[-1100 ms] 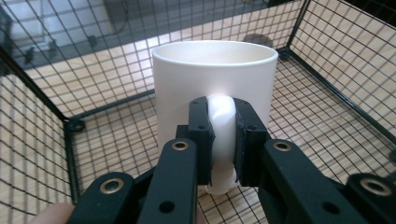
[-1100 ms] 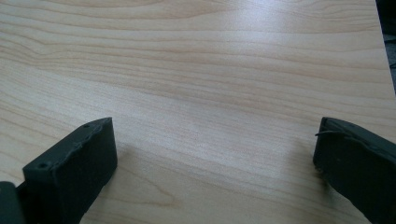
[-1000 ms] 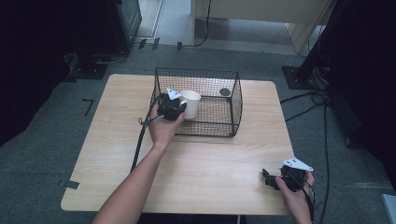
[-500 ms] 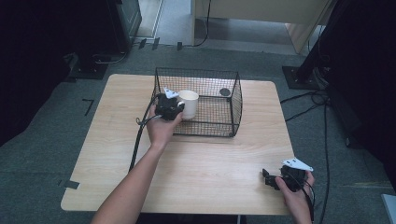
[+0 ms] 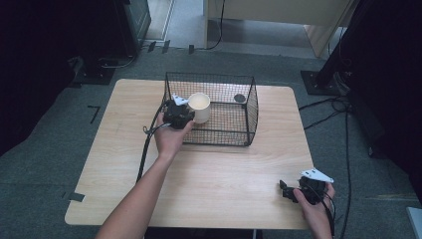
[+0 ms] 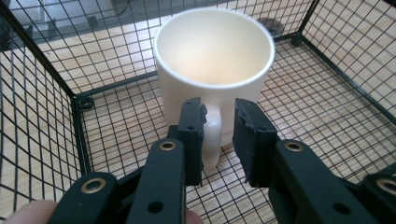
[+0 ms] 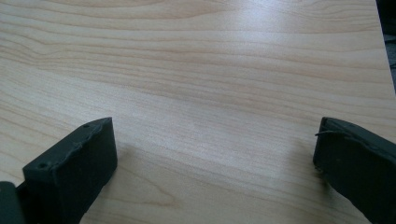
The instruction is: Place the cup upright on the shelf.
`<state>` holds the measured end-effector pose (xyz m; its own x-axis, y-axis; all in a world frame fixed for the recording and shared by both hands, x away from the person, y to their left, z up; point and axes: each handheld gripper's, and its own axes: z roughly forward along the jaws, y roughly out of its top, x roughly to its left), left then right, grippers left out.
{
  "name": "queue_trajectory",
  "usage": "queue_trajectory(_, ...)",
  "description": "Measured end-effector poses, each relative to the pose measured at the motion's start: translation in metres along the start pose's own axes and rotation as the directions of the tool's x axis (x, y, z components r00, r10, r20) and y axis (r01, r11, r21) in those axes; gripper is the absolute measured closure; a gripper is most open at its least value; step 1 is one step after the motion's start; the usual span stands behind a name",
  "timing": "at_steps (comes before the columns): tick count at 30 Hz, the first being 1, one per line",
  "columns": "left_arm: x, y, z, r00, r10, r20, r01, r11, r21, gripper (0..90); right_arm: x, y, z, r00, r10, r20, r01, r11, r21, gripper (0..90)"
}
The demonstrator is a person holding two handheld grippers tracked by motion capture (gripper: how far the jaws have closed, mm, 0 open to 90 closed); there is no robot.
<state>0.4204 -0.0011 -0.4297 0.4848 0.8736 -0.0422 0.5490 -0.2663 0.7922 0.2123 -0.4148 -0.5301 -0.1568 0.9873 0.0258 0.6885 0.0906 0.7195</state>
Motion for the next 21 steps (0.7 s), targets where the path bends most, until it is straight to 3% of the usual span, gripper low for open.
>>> queue_trajectory(7,-0.003,0.003,-0.015,0.9988,-0.008,0.048,0.012,0.9975,-0.069,60.3,0.0,0.0,0.0,1.0,0.0,0.0,0.0,1.0,0.0,0.0)
queue_trajectory(9,-0.003,0.006,-0.022,0.9977,-0.017,0.065,0.023,0.995,-0.098,50.6,0.0,0.0,0.0,1.0,0.0,0.0,0.0,1.0,0.0,0.0)
queue_trajectory(15,-0.005,0.008,-0.037,0.9923,-0.016,0.123,0.031,0.9922,-0.121,12.9,0.0,0.0,0.0,1.0,0.0,0.0,0.0,1.0,0.001,0.0)
queue_trajectory(18,-0.006,0.007,-0.044,0.9924,-0.009,0.123,0.026,0.9905,-0.135,0.0,0.0,0.0,0.0,1.0,0.0,0.0,0.0,1.0,0.001,0.0)
queue_trajectory(21,-0.007,0.005,-0.054,0.993,0.01,0.117,0.008,0.9885,-0.151,0.0,0.0,0.0,0.0,1.0,0.0,0.0,0.0,1.0,0.001,0.0)
